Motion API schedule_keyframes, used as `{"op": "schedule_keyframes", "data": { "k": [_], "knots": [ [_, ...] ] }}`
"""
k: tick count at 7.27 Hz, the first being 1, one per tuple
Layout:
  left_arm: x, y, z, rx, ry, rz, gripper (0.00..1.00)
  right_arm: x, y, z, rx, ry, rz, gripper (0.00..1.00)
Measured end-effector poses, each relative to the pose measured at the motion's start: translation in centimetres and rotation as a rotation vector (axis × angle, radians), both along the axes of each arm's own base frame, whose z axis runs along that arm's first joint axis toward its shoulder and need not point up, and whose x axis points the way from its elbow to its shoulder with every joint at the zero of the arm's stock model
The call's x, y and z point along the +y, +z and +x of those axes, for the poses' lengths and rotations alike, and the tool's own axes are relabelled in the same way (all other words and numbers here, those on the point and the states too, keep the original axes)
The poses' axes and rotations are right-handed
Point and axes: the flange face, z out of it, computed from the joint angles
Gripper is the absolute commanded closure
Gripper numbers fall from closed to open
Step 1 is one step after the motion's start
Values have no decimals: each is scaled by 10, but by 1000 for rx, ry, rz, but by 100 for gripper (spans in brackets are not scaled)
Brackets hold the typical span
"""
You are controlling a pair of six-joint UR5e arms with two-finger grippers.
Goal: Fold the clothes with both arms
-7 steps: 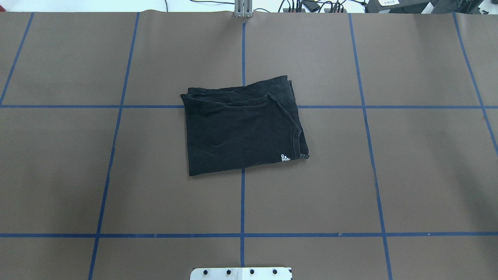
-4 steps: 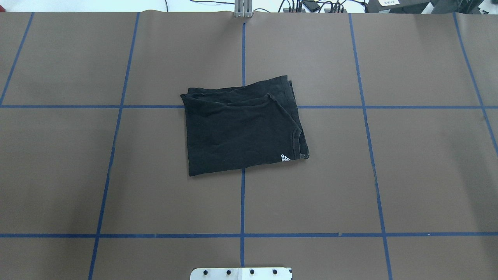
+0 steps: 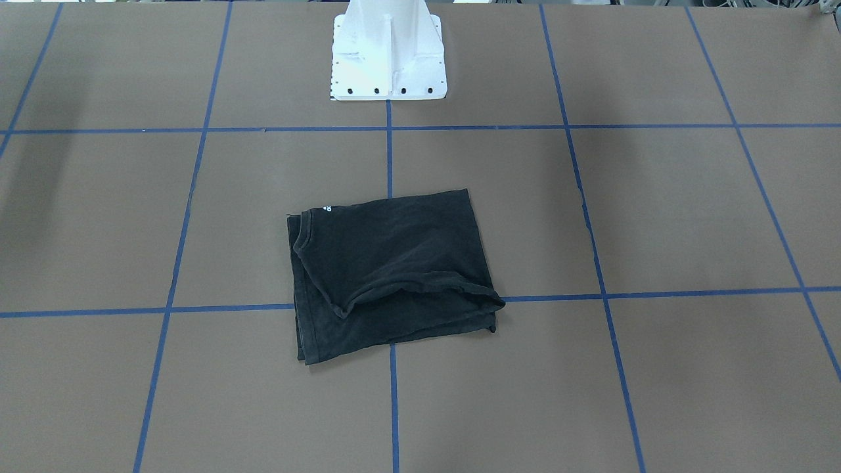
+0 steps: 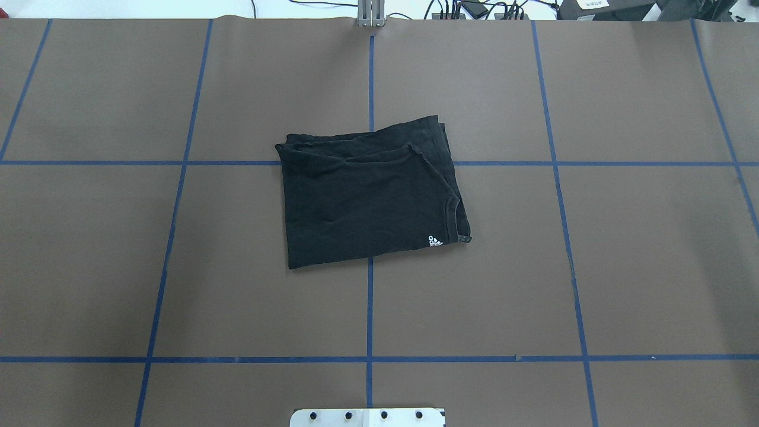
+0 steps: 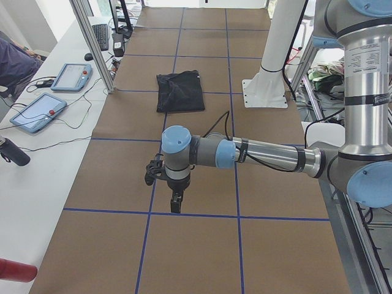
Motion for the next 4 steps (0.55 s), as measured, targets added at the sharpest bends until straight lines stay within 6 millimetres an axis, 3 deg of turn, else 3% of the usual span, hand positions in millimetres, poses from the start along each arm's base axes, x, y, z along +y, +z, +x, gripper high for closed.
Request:
{"op": "schedule_keyframes", "data": {
  "k": [2,4],
  "knots": [
    [5,-10,-1,0,6,19,0,0,0,0,0,1,0,0],
    [24,-1,-5,2,51,30,0,0,0,0,-1,1,-1,0]
  ]
}}
